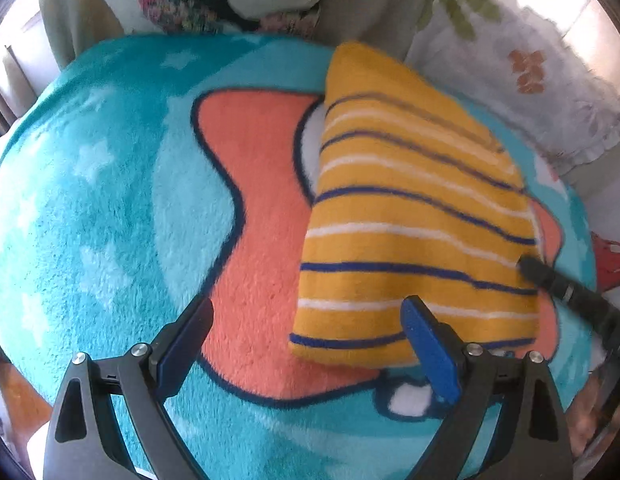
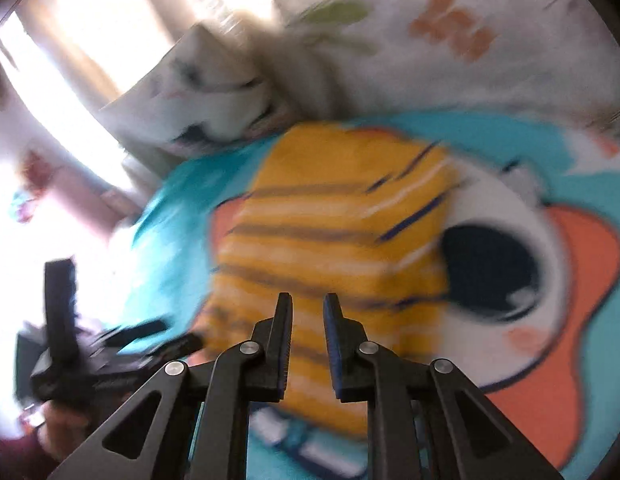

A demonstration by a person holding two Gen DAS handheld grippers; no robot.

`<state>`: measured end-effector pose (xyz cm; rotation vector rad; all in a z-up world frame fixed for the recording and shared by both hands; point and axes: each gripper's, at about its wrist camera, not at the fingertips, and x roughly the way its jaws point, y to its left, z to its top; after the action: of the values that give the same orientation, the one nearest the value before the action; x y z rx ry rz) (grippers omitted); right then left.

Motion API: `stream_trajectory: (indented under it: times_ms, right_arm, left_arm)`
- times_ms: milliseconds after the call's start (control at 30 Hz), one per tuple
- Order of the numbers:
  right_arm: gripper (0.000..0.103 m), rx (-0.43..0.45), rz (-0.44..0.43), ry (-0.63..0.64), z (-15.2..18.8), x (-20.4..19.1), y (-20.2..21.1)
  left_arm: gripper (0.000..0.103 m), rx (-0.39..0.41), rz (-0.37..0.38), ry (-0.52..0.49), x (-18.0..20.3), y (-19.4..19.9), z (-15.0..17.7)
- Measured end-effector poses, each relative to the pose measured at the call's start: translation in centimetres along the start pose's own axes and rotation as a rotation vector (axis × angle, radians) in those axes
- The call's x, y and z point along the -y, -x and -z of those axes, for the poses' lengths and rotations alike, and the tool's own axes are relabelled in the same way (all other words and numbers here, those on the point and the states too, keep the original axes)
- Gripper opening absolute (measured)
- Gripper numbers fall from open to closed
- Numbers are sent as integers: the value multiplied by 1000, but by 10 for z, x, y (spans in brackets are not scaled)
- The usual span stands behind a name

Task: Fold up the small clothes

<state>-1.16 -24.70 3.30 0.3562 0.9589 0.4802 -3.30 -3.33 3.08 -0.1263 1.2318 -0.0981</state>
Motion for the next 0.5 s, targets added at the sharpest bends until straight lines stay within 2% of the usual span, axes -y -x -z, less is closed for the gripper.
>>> stream_trajectory:
  times_ms: [33, 67, 133, 200, 267, 333, 367, 433, 467, 500]
  right_arm:
    - [17, -28, -8, 6, 4, -3, -11]
    - [17, -79, 40, 18, 12, -3, -28]
    - [16, -160, 145, 21, 22, 4, -50]
    - [16, -135, 123, -10, 24, 8, -42]
    - [19, -91, 131, 16, 23, 3, -23]
    - [24, -47, 85, 39, 24, -5, -4]
    - [26, -49, 27, 30, 25, -9, -1]
    - [26, -83, -56, 10, 27, -11, -9]
    - [26, -128, -86, -5, 30, -12, -22]
    - [26, -162, -86, -6, 35, -13, -33]
  left_arm:
    - [94, -41, -14, -2, 0, -9, 2]
    - [94, -88, -15, 1, -2, -18, 7]
    - [94, -118, 17, 32, -8, -18, 17]
    - [94, -103, 40, 47, -12, -8, 25]
    - [94, -67, 47, 55, -16, 4, 31]
    - [94, -45, 41, 71, -19, 10, 35]
    - [94, -40, 41, 82, -21, 11, 36]
    - [94, -33, 40, 112, -28, 14, 39]
    - [94, -28, 37, 124, -29, 17, 40]
    - [94, -21, 34, 132, -32, 21, 42]
